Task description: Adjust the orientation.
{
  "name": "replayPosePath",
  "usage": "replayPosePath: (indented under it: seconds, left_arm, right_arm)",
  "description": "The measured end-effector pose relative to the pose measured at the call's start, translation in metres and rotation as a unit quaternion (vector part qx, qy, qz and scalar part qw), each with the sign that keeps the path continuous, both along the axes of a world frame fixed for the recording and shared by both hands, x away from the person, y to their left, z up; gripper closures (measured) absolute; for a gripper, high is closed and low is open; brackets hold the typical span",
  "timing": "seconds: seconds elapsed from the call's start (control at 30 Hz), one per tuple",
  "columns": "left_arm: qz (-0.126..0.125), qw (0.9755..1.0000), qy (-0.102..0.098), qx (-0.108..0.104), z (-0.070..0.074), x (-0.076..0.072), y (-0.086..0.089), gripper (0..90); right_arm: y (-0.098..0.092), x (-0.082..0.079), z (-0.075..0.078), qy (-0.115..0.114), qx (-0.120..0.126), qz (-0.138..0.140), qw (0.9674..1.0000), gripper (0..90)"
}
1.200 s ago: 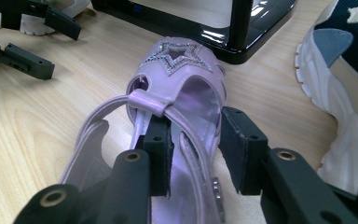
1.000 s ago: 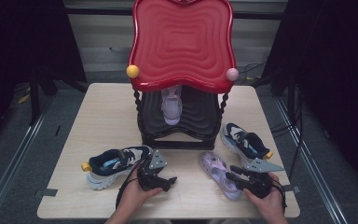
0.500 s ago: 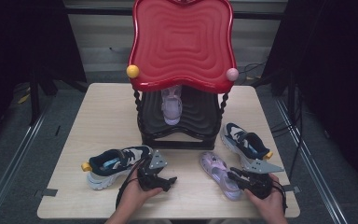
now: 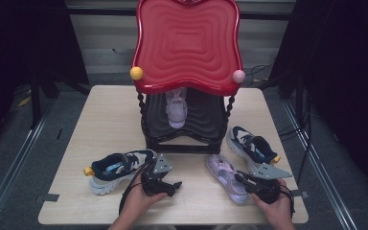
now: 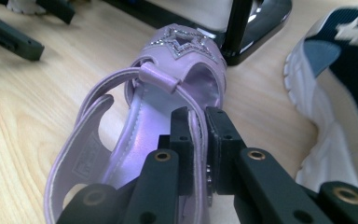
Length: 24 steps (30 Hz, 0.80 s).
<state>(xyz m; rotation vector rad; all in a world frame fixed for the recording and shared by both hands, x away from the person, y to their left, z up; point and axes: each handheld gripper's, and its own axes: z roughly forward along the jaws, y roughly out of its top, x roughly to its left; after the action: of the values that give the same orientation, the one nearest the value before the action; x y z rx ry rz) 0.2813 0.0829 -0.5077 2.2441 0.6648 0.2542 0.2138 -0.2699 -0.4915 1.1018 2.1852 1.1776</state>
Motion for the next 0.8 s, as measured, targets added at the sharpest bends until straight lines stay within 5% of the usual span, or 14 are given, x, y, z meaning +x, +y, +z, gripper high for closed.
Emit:
replayPosePath:
  seconds: [0.8]
  left_arm:
    - [-0.001, 1.0000, 0.000, -0.001, 0.000, 0.000, 0.000, 19.8]
  right_arm:
    - [0.007, -0.008, 0.037, -0.053, 0.037, 0.015, 0.9978, 81.7]
